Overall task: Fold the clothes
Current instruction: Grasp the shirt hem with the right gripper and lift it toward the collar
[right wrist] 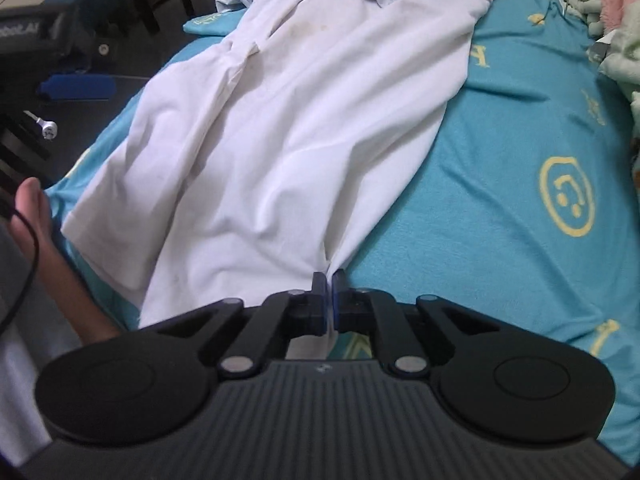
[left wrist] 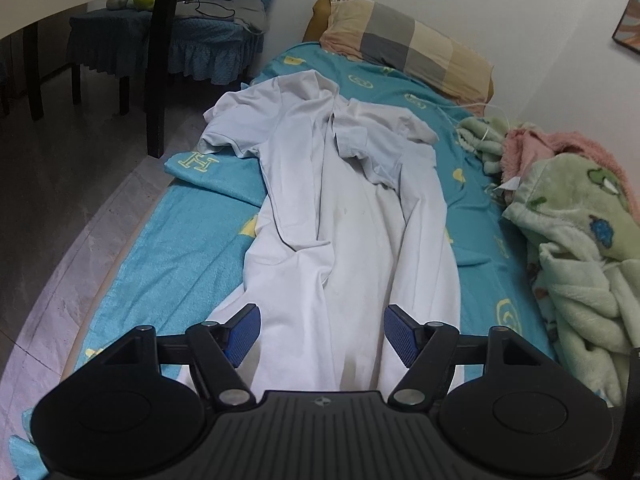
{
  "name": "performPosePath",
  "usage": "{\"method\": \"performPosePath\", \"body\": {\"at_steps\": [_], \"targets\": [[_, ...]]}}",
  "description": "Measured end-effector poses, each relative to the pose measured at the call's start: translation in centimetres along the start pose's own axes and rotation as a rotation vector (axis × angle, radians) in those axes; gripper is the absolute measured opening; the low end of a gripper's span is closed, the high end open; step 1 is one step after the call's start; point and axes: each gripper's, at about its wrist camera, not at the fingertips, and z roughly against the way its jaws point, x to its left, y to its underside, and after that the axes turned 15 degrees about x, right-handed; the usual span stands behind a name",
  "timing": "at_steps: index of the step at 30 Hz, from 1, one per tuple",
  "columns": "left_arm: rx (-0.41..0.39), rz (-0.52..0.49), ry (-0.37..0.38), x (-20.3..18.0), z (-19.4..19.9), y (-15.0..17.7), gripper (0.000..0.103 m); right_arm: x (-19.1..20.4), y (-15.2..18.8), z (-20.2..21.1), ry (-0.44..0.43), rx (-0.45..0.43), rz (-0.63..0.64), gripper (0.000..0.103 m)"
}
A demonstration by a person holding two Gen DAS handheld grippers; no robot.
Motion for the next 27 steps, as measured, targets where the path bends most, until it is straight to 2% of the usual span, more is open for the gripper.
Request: {"method": "performPosePath", "body": {"at_steps": [5, 11, 16, 20, 25, 26, 27], "targets": [[-0.021, 0.014, 0.042, 0.7, 0.9, 0.0, 0.071, -0.2, 1.3, 3.1, 0.026, -0.008, 0.038, 0.004], [-0.007, -0.006, 0.028, 0.6, 0.7, 0.1, 0.071, -0.4, 2.0, 1.6, 0.062, 0.027, 0.025, 0.004], [-0.004, 0.007, 0.021, 0.9, 0.7, 0.1, 0.071, -0.4, 1.5, 2.0, 0.081, 0.010, -0.003, 0.007], [-0.023, 0.014, 0.025, 0.9, 1.2, 0.1, 0.071, -2.0, 1.8, 4.0, 0.037, -0.065, -0.086, 0.008], [-0.058, -0.012, 0.010, 0.1, 1.5, 0.3, 0.076, -3.7, 0.9, 6.4, -0.002, -0.225, -0.170, 0.010], [-0.067, -0.017, 0.006, 0.0, 1.4, 0.2, 0.076, -3.9, 0.4, 6.8, 0.001, -0.263, -0.183, 0.015], [-0.075, -0.022, 0.002, -0.1, 1.3, 0.1, 0.076, -4.0, 0.0, 7.1, 0.003, -0.306, -0.202, 0.031]]}}
